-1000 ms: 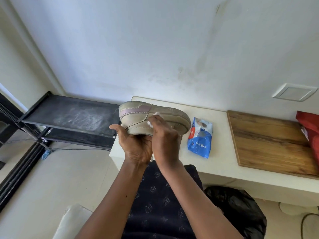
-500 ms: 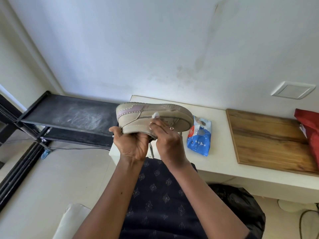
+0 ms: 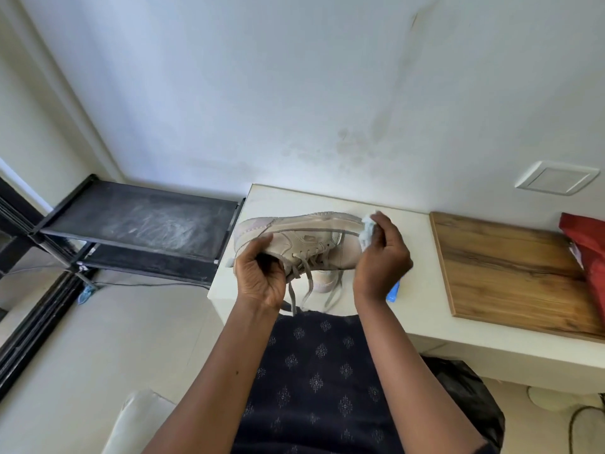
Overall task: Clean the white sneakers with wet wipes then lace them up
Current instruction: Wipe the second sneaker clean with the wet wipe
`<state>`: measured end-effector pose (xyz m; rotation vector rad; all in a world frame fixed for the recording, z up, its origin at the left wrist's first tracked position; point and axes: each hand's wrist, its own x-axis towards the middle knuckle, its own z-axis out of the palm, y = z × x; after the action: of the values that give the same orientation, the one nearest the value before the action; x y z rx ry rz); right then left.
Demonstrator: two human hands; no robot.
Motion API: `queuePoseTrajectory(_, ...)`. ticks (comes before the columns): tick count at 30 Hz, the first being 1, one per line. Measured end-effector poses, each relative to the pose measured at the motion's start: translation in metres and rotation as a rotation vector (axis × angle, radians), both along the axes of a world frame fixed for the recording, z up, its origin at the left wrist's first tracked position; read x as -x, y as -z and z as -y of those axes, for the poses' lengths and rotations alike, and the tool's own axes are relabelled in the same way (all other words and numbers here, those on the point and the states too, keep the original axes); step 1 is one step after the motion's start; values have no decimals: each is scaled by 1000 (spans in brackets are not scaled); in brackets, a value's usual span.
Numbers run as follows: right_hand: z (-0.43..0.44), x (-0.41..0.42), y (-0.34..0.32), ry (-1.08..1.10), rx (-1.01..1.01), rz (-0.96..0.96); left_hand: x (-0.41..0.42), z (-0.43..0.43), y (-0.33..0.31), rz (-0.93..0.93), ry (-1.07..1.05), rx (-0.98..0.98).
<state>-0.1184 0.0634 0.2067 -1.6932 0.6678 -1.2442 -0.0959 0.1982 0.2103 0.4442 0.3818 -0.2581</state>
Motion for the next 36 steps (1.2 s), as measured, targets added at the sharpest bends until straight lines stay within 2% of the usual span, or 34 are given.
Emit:
queuePoseTrajectory(2,9,-1,7,-2,-281,-6,3,4,4,-38,18,5)
queuePoseTrajectory(4,17,-4,10,-102,-494,24,4,5,7,-45,52,5)
queuePoseTrajectory(6,21,-6,5,-141,-512,13,3,4,5,-32,137,-70)
queuePoseTrajectory(8,25,-7,1,-154,-513,20,1,1,-1,42,273,-256)
queuePoseTrajectory(11,30,-9,5,-175,-618,38,0,-2,-1,175,383,-508)
queuePoseTrajectory(15,28,-8,13,-209,-728,31,0,-5,3,241,506,-630)
queuePoseTrajectory(18,29,-7,11,-199,-650,-23,1,-5,15,197,486,-612)
queuePoseTrajectory(21,29,-7,1,-121,-314,-186,2,-2,25,177,459,-605)
queuePoseTrajectory(23,27,-7,-9,-99,-156,-227,4,0,25,207,455,-626)
queuePoseTrajectory(27,24,-13,-27,-175,-94,-334,9,4,21,229,426,-635)
queuePoseTrajectory(33,21,-16,-39,-408,0,-502,14,5,15,297,427,-662)
queuePoseTrajectory(36,21,-14,-41,-417,26,-524,14,4,12,295,428,-652)
